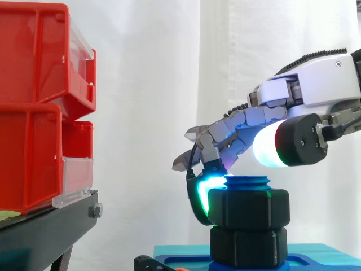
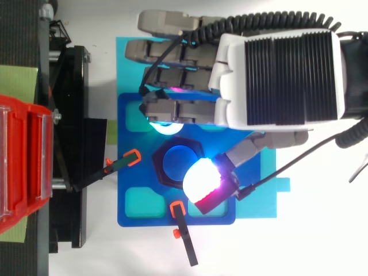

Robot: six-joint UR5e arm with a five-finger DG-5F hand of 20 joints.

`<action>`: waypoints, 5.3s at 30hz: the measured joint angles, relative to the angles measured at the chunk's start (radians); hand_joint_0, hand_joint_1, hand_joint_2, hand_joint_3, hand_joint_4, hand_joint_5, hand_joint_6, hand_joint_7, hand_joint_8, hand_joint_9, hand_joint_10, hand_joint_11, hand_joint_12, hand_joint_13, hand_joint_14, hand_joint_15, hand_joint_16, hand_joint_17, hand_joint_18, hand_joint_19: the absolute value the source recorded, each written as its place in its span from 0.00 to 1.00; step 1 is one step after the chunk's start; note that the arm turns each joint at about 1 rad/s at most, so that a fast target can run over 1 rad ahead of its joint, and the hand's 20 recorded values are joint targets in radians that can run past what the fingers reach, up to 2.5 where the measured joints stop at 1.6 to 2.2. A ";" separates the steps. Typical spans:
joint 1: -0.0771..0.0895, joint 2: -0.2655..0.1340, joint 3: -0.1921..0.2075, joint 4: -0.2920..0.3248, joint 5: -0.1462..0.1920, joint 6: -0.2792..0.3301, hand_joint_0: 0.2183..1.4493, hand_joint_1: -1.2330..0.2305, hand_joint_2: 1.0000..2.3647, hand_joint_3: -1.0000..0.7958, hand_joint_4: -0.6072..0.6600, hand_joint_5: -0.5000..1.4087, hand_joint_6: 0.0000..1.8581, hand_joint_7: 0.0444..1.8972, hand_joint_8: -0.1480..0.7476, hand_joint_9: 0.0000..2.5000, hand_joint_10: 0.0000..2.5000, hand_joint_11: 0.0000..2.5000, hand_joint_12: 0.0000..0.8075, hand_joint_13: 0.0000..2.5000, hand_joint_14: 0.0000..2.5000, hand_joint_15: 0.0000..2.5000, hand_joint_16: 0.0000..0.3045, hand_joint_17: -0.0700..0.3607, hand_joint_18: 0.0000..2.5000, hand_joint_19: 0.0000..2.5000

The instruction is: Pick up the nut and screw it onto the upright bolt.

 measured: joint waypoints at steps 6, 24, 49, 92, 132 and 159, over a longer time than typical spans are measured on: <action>-0.009 0.000 0.000 -0.001 0.000 -0.008 0.25 0.71 0.00 0.28 0.61 0.27 0.28 0.73 0.46 0.28 0.00 0.00 0.30 0.13 0.00 0.00 0.08 0.28 0.00 0.00; -0.010 0.000 0.058 0.001 -0.005 -0.013 0.22 0.77 0.00 0.28 0.65 0.19 0.27 0.35 0.41 0.18 0.00 0.00 0.36 0.02 0.00 0.00 0.11 0.34 0.00 0.00; 0.042 0.000 0.054 -0.030 0.011 0.008 0.23 0.77 0.00 0.28 0.68 0.21 0.27 0.43 0.43 0.20 0.00 0.00 0.36 0.04 0.00 0.00 0.11 0.34 0.00 0.00; 0.039 0.000 0.038 -0.036 0.032 0.005 0.24 0.72 0.00 0.28 0.64 0.25 0.27 0.65 0.46 0.28 0.00 0.00 0.32 0.12 0.00 0.00 0.09 0.30 0.00 0.00; -0.002 0.000 0.083 -0.056 0.023 -0.025 0.23 0.69 0.00 0.28 0.68 0.23 0.27 0.50 0.46 0.39 0.00 0.00 0.30 0.22 0.00 0.00 0.06 0.26 0.05 0.00; 0.042 -0.001 0.040 0.011 0.017 0.017 0.21 0.77 0.00 0.28 0.65 0.20 0.27 0.34 0.40 0.19 0.00 0.00 0.36 0.02 0.00 0.00 0.11 0.35 0.00 0.00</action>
